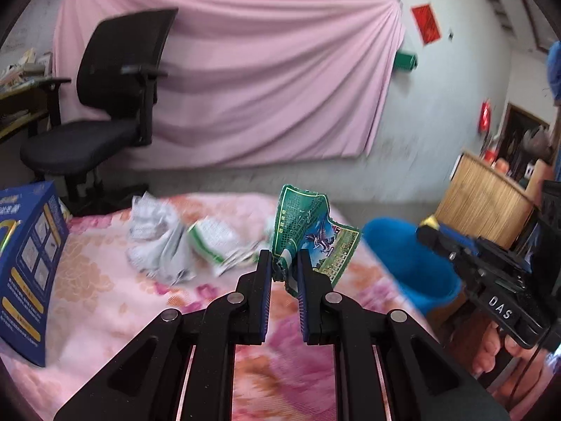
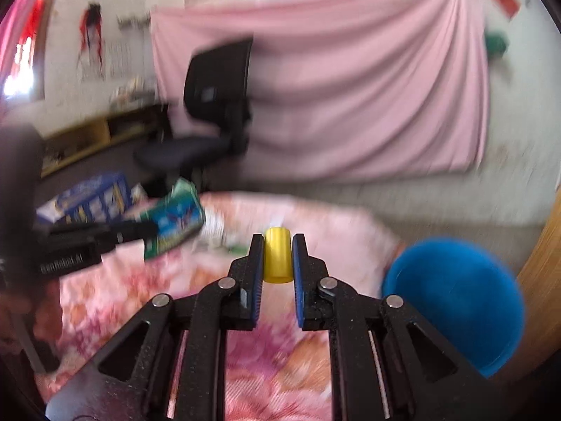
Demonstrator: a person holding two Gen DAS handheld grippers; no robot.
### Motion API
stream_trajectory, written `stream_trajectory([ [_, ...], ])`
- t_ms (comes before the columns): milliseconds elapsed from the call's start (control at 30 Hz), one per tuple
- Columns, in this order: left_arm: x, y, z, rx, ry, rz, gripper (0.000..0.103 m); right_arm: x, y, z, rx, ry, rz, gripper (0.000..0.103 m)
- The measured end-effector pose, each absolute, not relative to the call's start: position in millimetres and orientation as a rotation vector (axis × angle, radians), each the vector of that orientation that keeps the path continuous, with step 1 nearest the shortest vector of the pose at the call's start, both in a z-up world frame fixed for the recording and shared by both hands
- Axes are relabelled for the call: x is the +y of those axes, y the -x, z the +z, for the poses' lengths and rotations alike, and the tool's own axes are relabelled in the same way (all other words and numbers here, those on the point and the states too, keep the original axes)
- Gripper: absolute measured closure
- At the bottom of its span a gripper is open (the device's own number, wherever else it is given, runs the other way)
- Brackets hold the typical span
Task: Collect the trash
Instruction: 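Carry both items to the blue bucket and open both tools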
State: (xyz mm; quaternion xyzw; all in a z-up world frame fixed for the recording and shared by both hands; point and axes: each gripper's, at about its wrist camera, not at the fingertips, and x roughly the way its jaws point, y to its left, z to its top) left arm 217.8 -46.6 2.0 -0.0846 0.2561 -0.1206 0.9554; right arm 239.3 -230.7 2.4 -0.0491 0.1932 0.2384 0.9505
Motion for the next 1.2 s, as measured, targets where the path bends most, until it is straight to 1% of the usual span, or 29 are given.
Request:
stream_trajectory([
  [100,-65.0,-207.1,18.7,0.418,0.135,-0.244,0.092,-245.0,-218.4,23.9,0.218,0.086,0.436,0.064],
  [267,-94.1,-202.6,44.6,0.278,0.108,-0.252,0.092,-272.4,-200.6,41.8,0.055,0.047,0.346,0.064],
  [433,-132.9,-211.8,61.1,0.191,0.075,-0.292,0.092,-308.6,-200.7,48.7,-0.015,-0.020,0.238,0.064],
  [567,-170.0,-224.4,63.9,0.189,0.015,-0.336,0.091,-337.3,-215.7,43.8,0.010,-0.084,0.144,0.064],
  [800,-230.6,-257.8,51.0,0.278,-0.036,-0.410,0.091,-385.1,-242.9,32.2,0.108,-0.192,0.022,0.064],
  [1067,-276.3,-317.7,31.2,0.540,0.003,-0.443,0.091,-414.2,-265.5,3.0,0.247,-0.234,-0.043,0.064],
  [1200,-286.6,-338.3,21.5,0.636,0.023,-0.452,0.091,-423.5,-280.2,-9.2,0.319,-0.265,-0.048,0.064],
])
